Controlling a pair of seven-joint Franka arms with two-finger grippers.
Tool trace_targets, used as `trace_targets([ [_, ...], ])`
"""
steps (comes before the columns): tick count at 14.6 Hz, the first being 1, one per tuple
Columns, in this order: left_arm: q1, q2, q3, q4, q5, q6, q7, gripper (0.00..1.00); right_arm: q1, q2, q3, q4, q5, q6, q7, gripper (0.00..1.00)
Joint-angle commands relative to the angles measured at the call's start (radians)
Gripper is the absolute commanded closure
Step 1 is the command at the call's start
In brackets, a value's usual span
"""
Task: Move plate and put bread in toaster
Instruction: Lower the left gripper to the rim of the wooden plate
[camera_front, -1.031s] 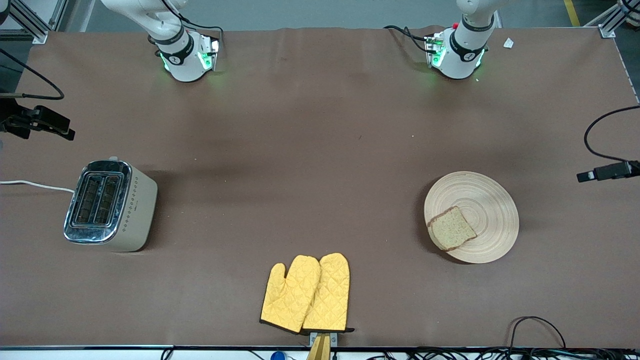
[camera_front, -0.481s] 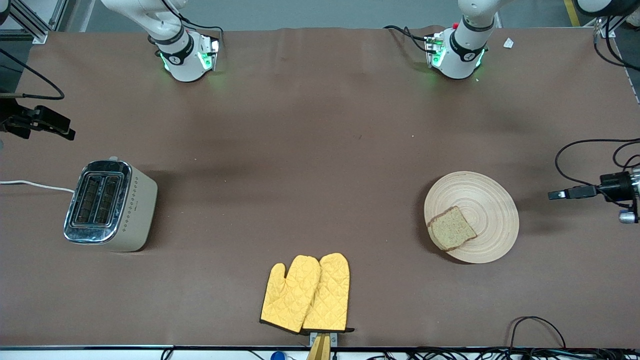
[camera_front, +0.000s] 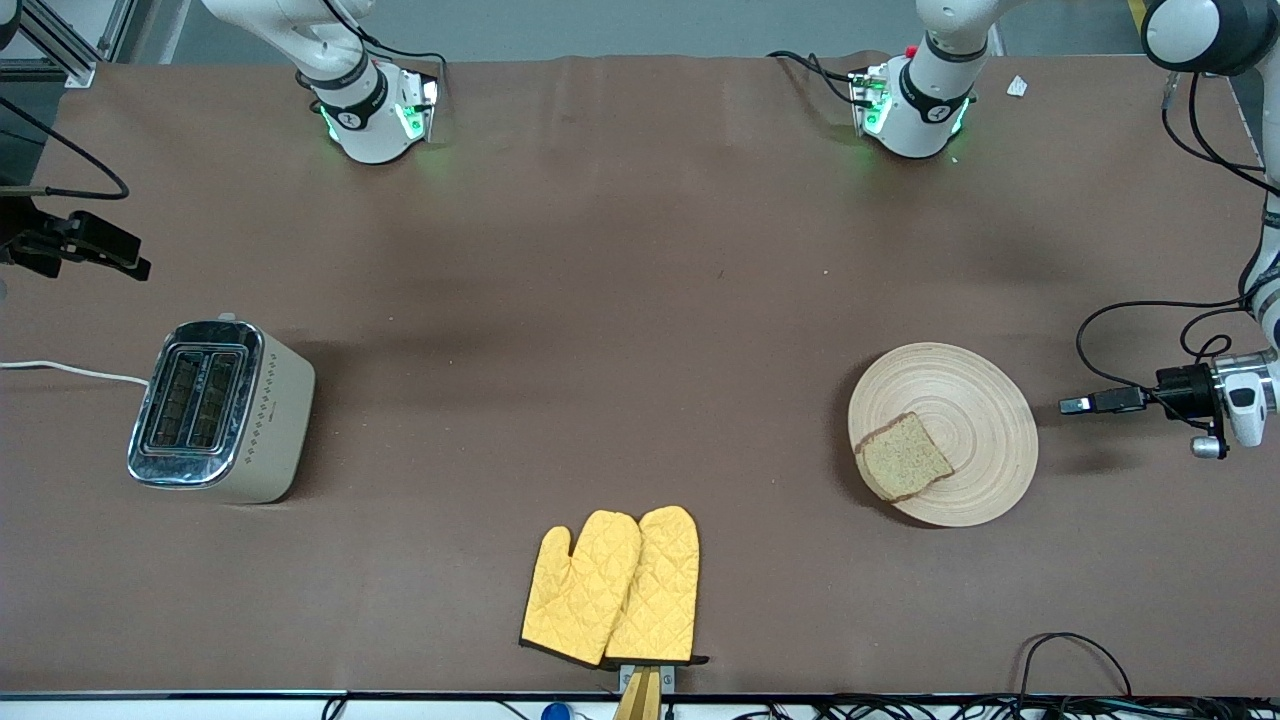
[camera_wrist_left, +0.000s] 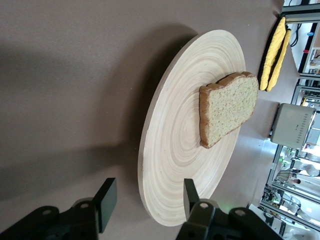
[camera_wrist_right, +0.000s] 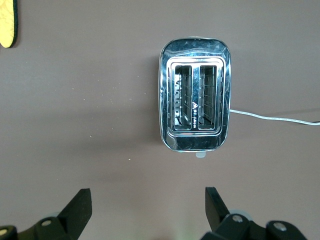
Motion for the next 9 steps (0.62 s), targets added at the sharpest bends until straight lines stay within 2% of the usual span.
trace_targets([
  [1,-0.006,0.044,-0.004,0.021,-0.028,0.010,0.036,0.39,0.004,-0.008,0.000,-0.008,0.009,0.001,0.015,0.00],
  [6,-0.008,0.073,-0.008,0.021,-0.035,0.039,0.042,0.41,0.004,-0.008,0.000,-0.008,0.009,-0.001,0.015,0.00],
  [9,-0.023,0.085,-0.015,0.021,-0.056,0.049,0.042,0.49,0.004,-0.008,0.000,-0.008,0.009,-0.001,0.015,0.00],
])
